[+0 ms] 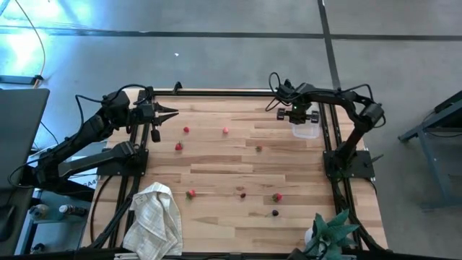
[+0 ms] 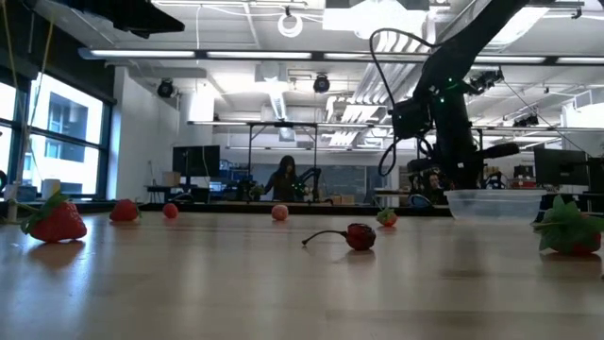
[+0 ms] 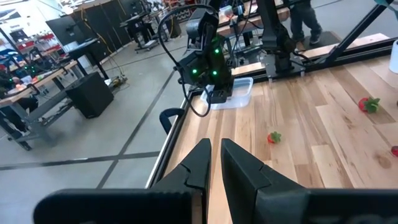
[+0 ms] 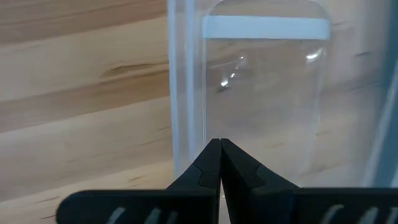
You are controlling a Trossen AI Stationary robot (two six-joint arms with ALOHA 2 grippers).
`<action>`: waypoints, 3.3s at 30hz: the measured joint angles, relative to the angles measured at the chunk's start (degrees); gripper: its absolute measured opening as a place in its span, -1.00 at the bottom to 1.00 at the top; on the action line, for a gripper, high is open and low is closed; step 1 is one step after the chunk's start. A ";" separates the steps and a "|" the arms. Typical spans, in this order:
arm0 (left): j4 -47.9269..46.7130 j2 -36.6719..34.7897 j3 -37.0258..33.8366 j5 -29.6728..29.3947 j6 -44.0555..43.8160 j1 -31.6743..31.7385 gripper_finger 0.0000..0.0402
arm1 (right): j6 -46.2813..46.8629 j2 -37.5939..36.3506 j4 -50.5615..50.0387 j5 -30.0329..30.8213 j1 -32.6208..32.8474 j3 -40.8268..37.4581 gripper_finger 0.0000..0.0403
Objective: Pick and placing Produce into tupperware
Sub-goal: Move the transparent bin to the center of the table
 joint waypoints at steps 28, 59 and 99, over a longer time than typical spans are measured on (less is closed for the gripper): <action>0.00 0.00 0.00 0.00 0.00 -0.02 -0.86 | 4.31 0.34 13.19 -7.49 9.64 0.00 -1.00; -0.33 -0.02 0.00 0.02 -0.03 0.00 -0.86 | 0.76 0.34 41.07 -25.06 11.52 0.49 -1.00; -0.72 -0.02 0.00 0.04 -0.48 0.00 -0.86 | -15.06 17.34 -15.46 4.53 5.58 25.59 -1.00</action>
